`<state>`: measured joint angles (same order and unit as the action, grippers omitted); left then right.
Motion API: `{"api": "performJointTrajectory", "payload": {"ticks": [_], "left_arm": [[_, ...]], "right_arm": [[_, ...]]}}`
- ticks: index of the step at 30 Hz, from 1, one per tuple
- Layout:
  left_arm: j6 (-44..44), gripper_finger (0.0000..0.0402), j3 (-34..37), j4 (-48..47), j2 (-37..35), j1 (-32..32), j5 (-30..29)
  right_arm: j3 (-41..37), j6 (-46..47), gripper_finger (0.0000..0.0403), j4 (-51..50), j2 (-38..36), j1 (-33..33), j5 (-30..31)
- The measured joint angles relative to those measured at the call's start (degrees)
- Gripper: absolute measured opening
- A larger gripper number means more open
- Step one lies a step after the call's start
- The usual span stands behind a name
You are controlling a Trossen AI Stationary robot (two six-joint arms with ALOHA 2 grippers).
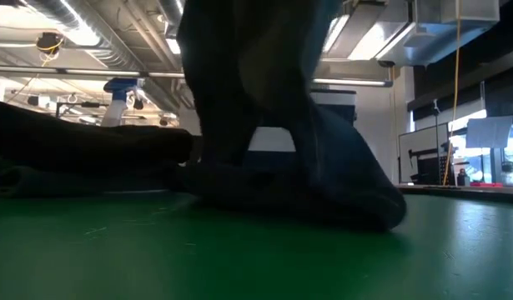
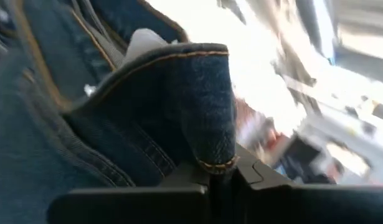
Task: Fold Laundry from Bin
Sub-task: Fold the blue pants
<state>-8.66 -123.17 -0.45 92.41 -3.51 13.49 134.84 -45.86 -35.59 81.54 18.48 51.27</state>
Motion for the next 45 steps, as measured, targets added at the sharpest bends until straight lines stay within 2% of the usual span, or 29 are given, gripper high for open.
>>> {"api": "performJointTrajectory", "payload": {"ticks": [4,7,10,12,14,17,19,21,23,24,26,29,30,32,36,39,41,45], "left_arm": [[-4.53,0.0021,-0.02,-16.38,-0.04,-0.02,-13.52],[-5.66,0.0021,0.00,-28.41,0.45,0.13,-26.37],[-2.13,0.0021,0.04,-40.43,0.54,1.73,-36.55],[2.62,0.0021,0.04,-47.23,0.55,4.04,-38.67],[10.01,0.0021,0.10,-51.87,0.54,7.25,-36.56],[21.26,0.0021,0.18,-52.63,0.54,13.44,-24.36],[27.78,0.0021,0.26,-48.50,0.54,18.91,-14.57],[31.15,0.0021,0.39,-39.13,0.57,25.14,-7.01],[29.01,0.0021,0.44,-24.03,0.67,31.16,-2.89],[25.09,0.0021,0.44,-15.65,0.75,34.05,-2.95],[10.66,0.0021,0.52,-2.42,0.98,38.76,-5.67],[-17.28,0.0021,0.72,3.53,1.19,42.93,-12.81],[-23.64,0.0021,0.72,3.54,1.19,43.85,-16.79],[-28.76,0.0021,0.72,3.71,1.19,44.17,-22.44],[-27.15,0.0021,0.50,3.57,0.90,37.95,-30.67],[-26.08,0.0021,0.07,-0.82,-0.11,32.49,-38.27],[-24.03,0.0021,-0.02,-5.52,-0.12,29.21,-39.50],[-14.67,0.0021,1.66,-14.64,-0.05,21.88,-40.39]], "right_arm": [[0.06,11.14,0.0012,-17.50,0.19,-0.22,8.35],[0.05,24.88,0.0009,-31.68,0.71,-0.23,9.53],[0.05,40.57,0.0009,-43.16,1.51,-0.17,5.45],[0.05,49.56,0.0012,-48.19,2.22,-0.15,-1.62],[0.05,56.63,0.0012,-50.25,3.13,-0.15,-11.98],[0.07,60.88,0.0009,-47.69,5.34,0.31,-33.75],[0.05,60.90,0.0009,-42.74,7.22,2.81,-46.65],[0.02,57.90,0.0009,-34.42,8.92,5.73,-60.36],[-0.04,53.98,0.0011,-23.56,10.04,9.09,-74.07],[-0.02,52.62,0.0012,-15.96,10.36,10.74,-78.30],[0.02,49.59,0.0013,-3.22,10.70,13.05,-81.24],[-0.08,43.05,0.0008,2.76,10.46,13.38,-82.02],[-0.10,41.08,0.0008,2.86,9.95,12.95,-80.75],[-0.10,39.68,0.0008,0.21,8.62,12.46,-77.54],[0.15,38.67,0.0012,-4.77,5.19,12.18,-71.31],[0.40,37.90,0.0013,-12.38,3.84,10.97,-64.87],[0.34,38.68,0.0009,-19.39,3.72,10.16,-60.18],[0.05,41.83,0.0009,-32.57,4.11,8.06,-46.72]]}}
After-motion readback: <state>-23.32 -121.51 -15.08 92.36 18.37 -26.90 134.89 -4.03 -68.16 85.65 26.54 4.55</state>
